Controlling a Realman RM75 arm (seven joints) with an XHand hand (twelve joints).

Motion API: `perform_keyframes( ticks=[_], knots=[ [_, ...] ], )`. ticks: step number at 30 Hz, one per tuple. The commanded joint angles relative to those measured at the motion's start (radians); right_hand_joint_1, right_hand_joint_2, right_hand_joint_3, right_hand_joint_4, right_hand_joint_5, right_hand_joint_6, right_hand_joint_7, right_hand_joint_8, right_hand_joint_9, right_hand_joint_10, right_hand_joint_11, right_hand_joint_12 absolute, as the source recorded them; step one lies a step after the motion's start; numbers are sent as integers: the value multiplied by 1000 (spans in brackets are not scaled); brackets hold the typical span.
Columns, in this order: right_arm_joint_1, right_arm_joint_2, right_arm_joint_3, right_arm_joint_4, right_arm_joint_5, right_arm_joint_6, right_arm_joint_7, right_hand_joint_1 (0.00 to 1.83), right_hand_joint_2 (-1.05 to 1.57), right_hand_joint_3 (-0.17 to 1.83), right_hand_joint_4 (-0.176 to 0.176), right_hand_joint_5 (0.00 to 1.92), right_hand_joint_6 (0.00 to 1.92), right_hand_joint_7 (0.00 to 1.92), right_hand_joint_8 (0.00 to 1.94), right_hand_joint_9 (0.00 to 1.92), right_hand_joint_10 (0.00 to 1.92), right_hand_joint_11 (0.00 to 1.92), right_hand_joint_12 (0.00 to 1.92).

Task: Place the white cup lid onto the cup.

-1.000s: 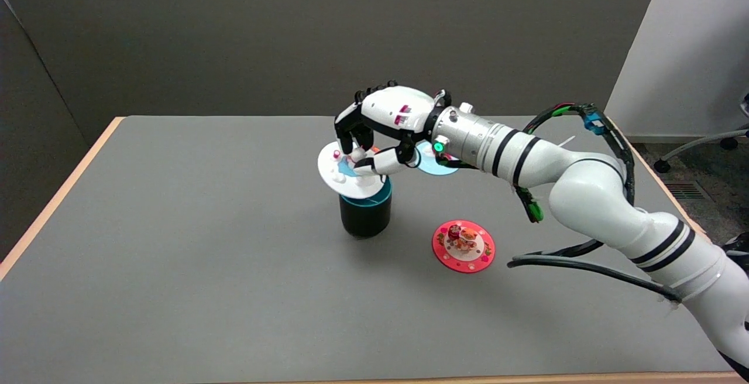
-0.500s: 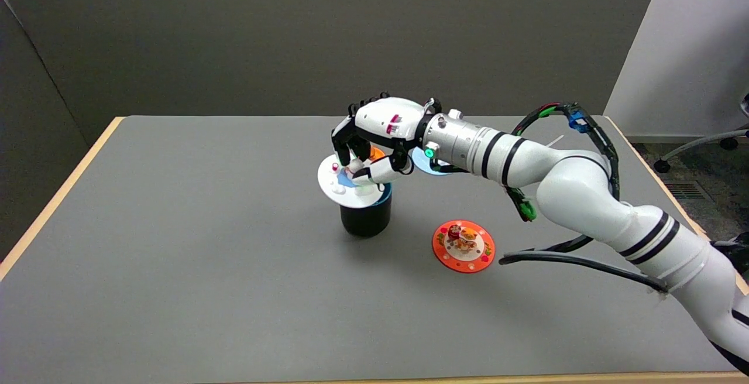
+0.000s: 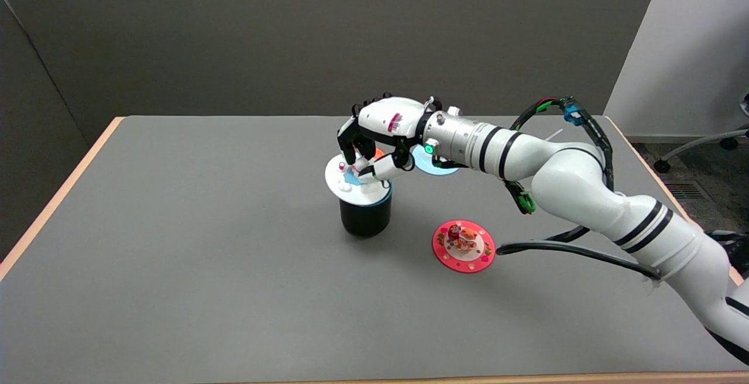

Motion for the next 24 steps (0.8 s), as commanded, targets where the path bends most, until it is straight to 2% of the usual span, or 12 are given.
perform_keyframes(
  ticks=[1,24],
  knots=[
    [41,18,-36,39,-2,-33,6,1190,995,399,-3,838,1191,873,1378,873,883,483,244],
    [87,38,-78,64,-1,-56,7,1188,995,403,-1,834,1197,870,1381,874,879,512,249]
  ],
)
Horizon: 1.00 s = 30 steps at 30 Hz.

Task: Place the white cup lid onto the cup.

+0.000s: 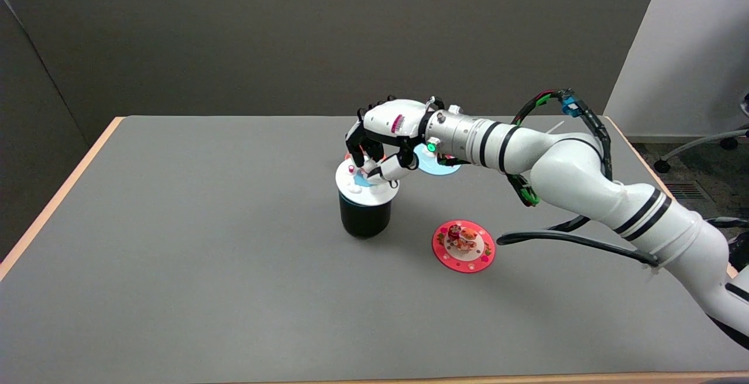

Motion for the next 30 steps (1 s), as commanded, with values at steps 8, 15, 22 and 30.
perform_keyframes(
  ticks=[8,15,22,30],
  knots=[
    [18,11,-32,8,2,-17,4,1189,994,402,-1,833,1199,873,1376,878,874,514,251],
    [15,2,-33,7,3,-17,4,1190,988,414,-5,836,1195,878,1377,879,874,526,246],
    [20,-5,-36,7,3,-16,4,1190,985,422,-5,835,1198,877,1382,882,873,531,247],
    [23,-9,-36,2,4,-16,4,1190,985,423,-5,834,1199,875,1386,881,874,535,247]
  ],
)
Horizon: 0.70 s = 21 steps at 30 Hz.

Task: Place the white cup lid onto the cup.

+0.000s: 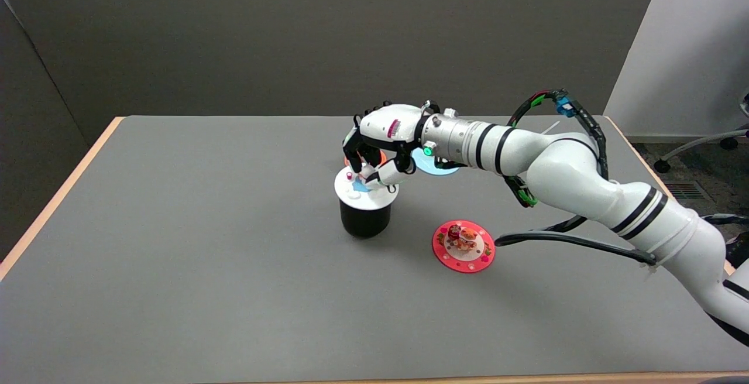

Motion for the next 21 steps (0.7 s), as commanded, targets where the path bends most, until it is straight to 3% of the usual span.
perform_keyframes(
  ticks=[1,3,4,5,10,11,12,13,16,17,18,21],
  knots=[
    [5,-10,-5,-6,-1,-2,1,1189,987,424,-6,833,1201,871,1392,878,879,535,247],
    [5,-10,-5,-8,-1,-2,-1,1173,1036,357,11,819,1224,817,1430,865,883,530,251],
    [5,-10,-5,-8,-2,-2,-2,1106,1022,363,67,834,1225,796,1392,870,864,525,245],
    [5,-10,-5,-8,-2,-2,-3,972,996,376,173,852,1245,751,1312,877,840,517,254],
    [5,-10,-5,-14,-2,-2,-8,984,1016,304,166,876,1183,738,1217,880,796,490,250],
    [5,-10,-5,-15,-2,-2,-8,985,1038,289,132,853,1210,762,1151,869,797,451,314],
    [5,-10,-5,-16,-2,-2,-8,987,1032,262,167,884,1156,757,1140,881,778,472,266],
    [5,-10,-5,-16,-2,-2,-8,989,1030,251,175,895,1136,763,1115,885,766,474,252],
    [5,-10,-4,-19,-4,-2,-8,995,1036,228,167,907,1111,801,988,870,729,458,242],
    [5,-10,-3,-21,-4,-2,-8,978,910,408,141,907,941,812,949,871,708,459,237],
    [5,-10,-3,-21,-4,-2,-8,938,626,809,88,912,555,835,883,874,665,461,216],
    [5,-10,-2,-22,-4,-2,-4,920,614,810,85,912,515,885,749,864,620,439,214]
  ],
)
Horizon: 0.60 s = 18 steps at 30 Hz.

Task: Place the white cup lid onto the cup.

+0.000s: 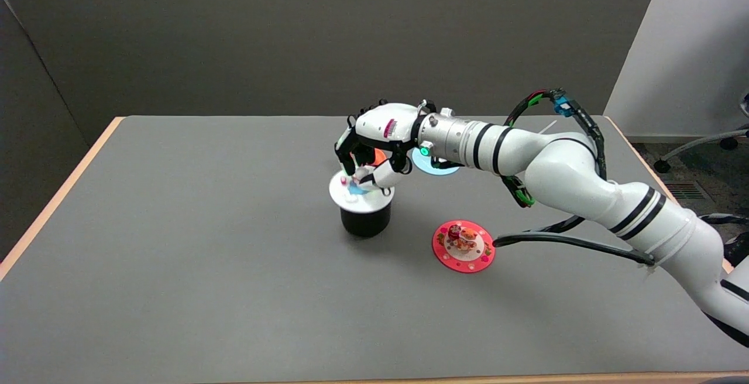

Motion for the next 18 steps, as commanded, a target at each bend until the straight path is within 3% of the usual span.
perform_keyframes(
  ticks=[1,10,18],
  knots=[
    [1,-1,2,-11,-2,-2,1,918,609,811,85,910,500,902,707,865,605,437,214],
    [22,10,9,-40,-2,-2,4,895,590,827,89,889,413,977,522,871,474,414,216],
    [42,14,33,-71,-2,11,4,886,584,824,90,885,406,990,484,877,444,407,216]
  ],
)
